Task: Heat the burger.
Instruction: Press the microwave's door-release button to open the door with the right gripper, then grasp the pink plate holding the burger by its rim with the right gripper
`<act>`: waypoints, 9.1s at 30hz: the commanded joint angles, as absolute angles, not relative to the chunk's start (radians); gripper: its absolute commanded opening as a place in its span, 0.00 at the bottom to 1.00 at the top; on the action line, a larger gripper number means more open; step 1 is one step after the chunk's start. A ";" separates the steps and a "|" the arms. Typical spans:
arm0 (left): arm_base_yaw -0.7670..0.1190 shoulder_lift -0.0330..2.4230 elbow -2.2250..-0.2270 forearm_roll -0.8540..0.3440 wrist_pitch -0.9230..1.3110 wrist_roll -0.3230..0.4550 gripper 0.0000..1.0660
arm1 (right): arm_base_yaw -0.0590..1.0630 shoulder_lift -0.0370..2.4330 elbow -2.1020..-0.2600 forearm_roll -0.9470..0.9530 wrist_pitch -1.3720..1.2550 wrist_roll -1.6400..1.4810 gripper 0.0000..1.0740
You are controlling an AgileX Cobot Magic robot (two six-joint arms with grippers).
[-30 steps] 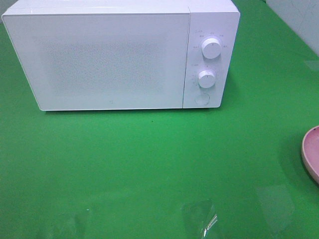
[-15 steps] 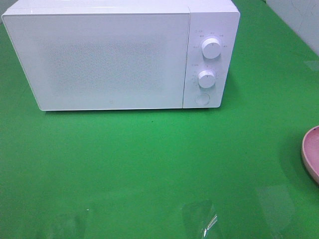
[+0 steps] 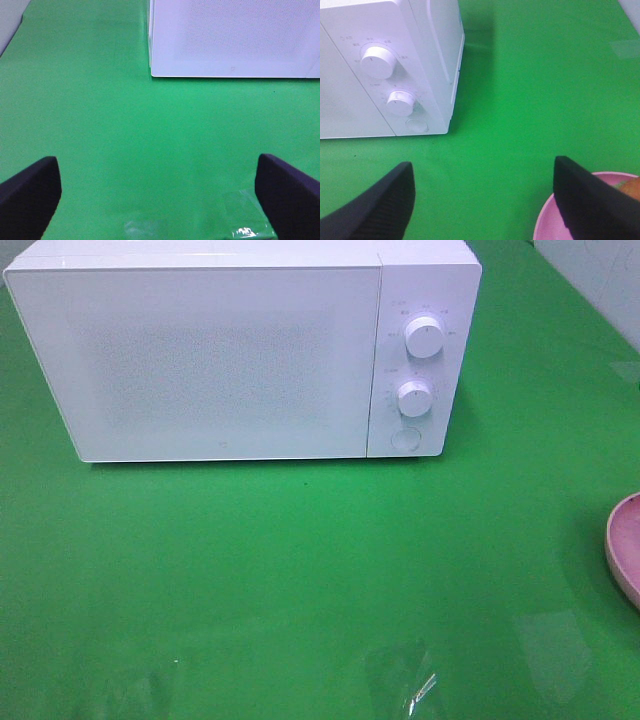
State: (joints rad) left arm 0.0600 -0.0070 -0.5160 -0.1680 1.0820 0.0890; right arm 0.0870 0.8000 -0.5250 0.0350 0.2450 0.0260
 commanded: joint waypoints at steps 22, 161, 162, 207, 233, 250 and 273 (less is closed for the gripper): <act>0.057 -0.027 -0.514 -0.173 1.071 0.083 0.92 | 0.085 1.126 -0.453 -0.006 -0.465 -0.034 0.68; 0.057 -0.027 -0.514 -0.173 1.071 0.084 0.92 | 0.605 2.012 -0.714 0.555 -0.879 1.284 0.00; 0.057 -0.027 -0.514 -0.173 1.071 0.084 0.92 | 0.605 2.012 -0.714 0.555 -0.879 1.284 0.00; 0.057 -0.021 -0.514 -0.172 1.071 0.085 0.92 | 0.526 2.136 -0.857 0.549 -1.107 1.355 0.00; 0.057 -0.021 -0.514 -0.172 1.071 0.085 0.92 | 0.524 2.214 -0.997 0.631 -1.226 1.301 0.00; 0.057 -0.021 -0.514 -0.172 1.071 0.085 0.92 | 0.538 2.180 -0.944 0.577 -1.100 1.317 0.00; 0.057 -0.021 -0.514 -0.172 1.071 0.085 0.92 | 0.551 2.069 -0.833 0.505 -0.746 1.257 0.00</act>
